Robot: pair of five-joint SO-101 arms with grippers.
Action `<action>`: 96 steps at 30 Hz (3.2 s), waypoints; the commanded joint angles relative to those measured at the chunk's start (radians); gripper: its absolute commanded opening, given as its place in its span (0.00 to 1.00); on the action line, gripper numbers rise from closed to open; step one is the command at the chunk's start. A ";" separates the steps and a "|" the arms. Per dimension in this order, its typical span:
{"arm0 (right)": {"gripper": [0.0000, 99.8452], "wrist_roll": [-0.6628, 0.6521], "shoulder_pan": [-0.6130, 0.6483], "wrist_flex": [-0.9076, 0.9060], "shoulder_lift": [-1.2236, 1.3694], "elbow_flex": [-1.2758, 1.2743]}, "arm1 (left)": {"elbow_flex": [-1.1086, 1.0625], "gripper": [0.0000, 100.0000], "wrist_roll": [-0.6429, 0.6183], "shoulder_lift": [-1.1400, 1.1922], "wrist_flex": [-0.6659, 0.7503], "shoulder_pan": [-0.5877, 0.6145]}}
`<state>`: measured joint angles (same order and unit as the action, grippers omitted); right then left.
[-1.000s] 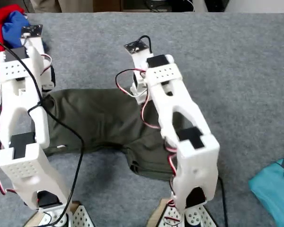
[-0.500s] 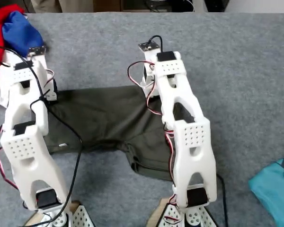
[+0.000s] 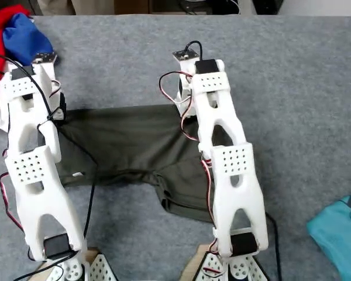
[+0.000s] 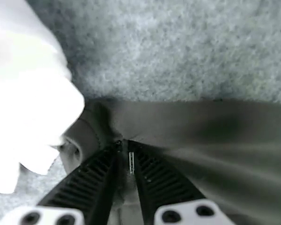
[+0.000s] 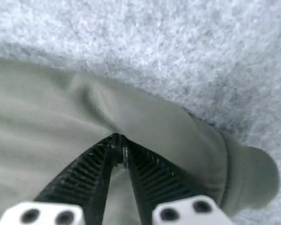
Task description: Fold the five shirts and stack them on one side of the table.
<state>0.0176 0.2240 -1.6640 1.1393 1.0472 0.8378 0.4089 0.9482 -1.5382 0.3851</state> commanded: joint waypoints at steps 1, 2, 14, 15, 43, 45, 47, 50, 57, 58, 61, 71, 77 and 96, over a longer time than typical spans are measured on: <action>0.01 0.008 -0.059 -0.014 0.033 0.059 | 0.118 0.02 0.034 0.016 -0.043 0.069; 0.01 0.008 -0.061 -0.018 0.041 0.071 | 0.137 0.02 0.037 0.024 -0.043 0.077; 0.01 0.006 -0.104 -0.025 0.070 0.124 | 0.206 0.02 0.069 0.047 -0.034 0.121; 0.01 0.006 -0.107 -0.023 0.070 0.124 | 0.206 0.02 0.069 0.047 -0.032 0.121; 0.01 -0.161 0.030 -0.123 -0.223 0.143 | 0.690 0.18 0.124 0.039 -0.222 0.040; 0.01 -0.163 0.039 -0.123 -0.314 0.051 | 0.686 0.17 0.124 0.039 -0.222 0.066; 0.01 -0.204 0.048 -0.123 -0.424 -0.061 | 0.683 0.11 0.124 0.039 -0.222 0.091; 0.01 -0.347 0.081 -0.121 -0.621 -0.259 | 0.680 0.01 0.130 0.039 -0.226 0.115; 0.01 -0.539 0.131 -0.118 -1.026 -0.702 | 0.588 0.02 0.055 -0.051 -0.227 0.149; 0.01 -0.563 0.133 -0.118 -1.069 -0.759 | 0.539 0.02 0.041 -0.088 -0.227 0.149; 0.01 -0.644 0.153 -0.117 -1.184 -0.943 | 0.330 0.02 0.002 -0.226 -0.227 0.143; 0.10 -0.755 0.269 0.080 -1.517 -1.572 | -0.657 0.02 -0.015 -0.960 -0.163 0.078; 0.11 -0.752 0.366 0.241 -1.561 -1.851 | -1.096 0.02 -0.015 -1.265 0.072 0.083; 0.23 -0.697 0.369 0.488 -1.560 -2.114 | -1.407 0.02 -0.172 -1.202 0.598 0.258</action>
<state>-0.6897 0.5800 -1.1991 -0.3844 -1.0487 -0.5877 0.2478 -0.2700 -0.9782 0.6015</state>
